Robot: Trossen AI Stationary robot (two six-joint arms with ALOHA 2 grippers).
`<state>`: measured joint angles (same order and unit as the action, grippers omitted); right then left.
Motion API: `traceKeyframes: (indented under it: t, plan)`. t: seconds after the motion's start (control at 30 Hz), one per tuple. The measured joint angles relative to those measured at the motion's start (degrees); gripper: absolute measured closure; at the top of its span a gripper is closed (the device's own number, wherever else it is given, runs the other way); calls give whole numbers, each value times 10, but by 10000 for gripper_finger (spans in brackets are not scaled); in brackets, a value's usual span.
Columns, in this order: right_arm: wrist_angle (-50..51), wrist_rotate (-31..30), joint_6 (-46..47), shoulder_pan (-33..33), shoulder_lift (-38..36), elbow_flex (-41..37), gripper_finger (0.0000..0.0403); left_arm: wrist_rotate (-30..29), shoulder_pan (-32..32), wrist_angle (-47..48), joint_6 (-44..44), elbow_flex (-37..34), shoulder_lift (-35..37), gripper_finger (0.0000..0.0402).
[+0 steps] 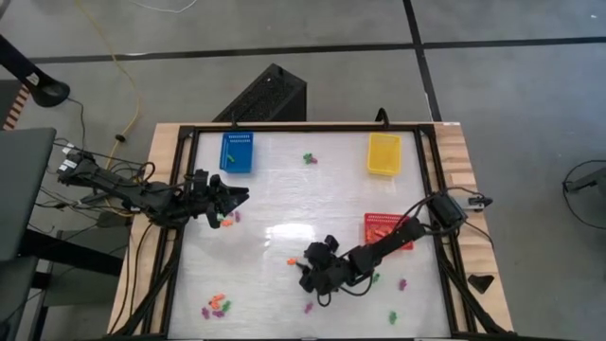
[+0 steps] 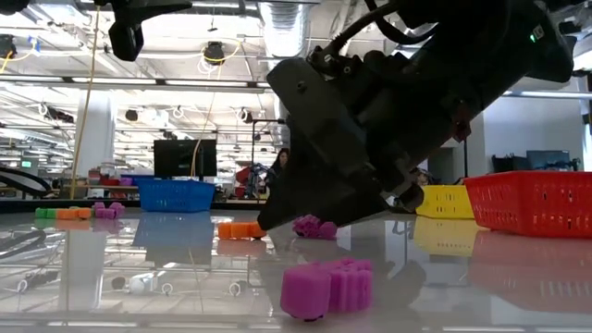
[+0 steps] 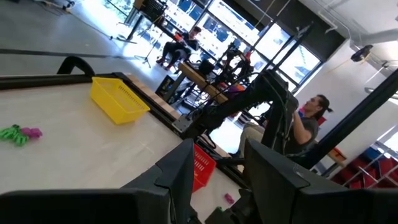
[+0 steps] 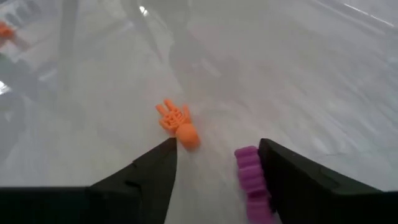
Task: Sort Halloween decoration
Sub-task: Put the purple skeleton toy into the yellow bin
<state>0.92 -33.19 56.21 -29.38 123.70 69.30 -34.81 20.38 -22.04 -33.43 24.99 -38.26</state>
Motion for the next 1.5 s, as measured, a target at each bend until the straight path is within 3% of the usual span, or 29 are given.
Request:
traceKeyframes:
  t: [0.1, 0.3, 0.67, 0.9, 1.1, 1.23, 1.5]
  plan:
    - [29, 0, 36, -7, 0, 1, 203, 0, 0, 1, -2, 0, 0, 272]
    - [78, 0, 70, -21, -2, 0, 344, -4, 0, 1, -2, 0, 0, 272]
    - [33, -16, 50, -11, -65, -6, 347, -18, 0, 1, -2, 0, 0, 272]
    - [-113, -9, -78, 22, -131, -4, 347, -62, -1, -2, 6, 0, 0, 272]
    - [-132, -15, -168, 69, -197, -7, 347, -66, -1, -15, 19, 0, 0, 272]
    - [-155, -11, -207, 121, -271, -68, 347, -66, -1, -15, 22, 0, 0, 272]
    - [-111, 0, -207, 260, -491, -280, 347, -78, -2, -3, 46, 0, 0, 272]
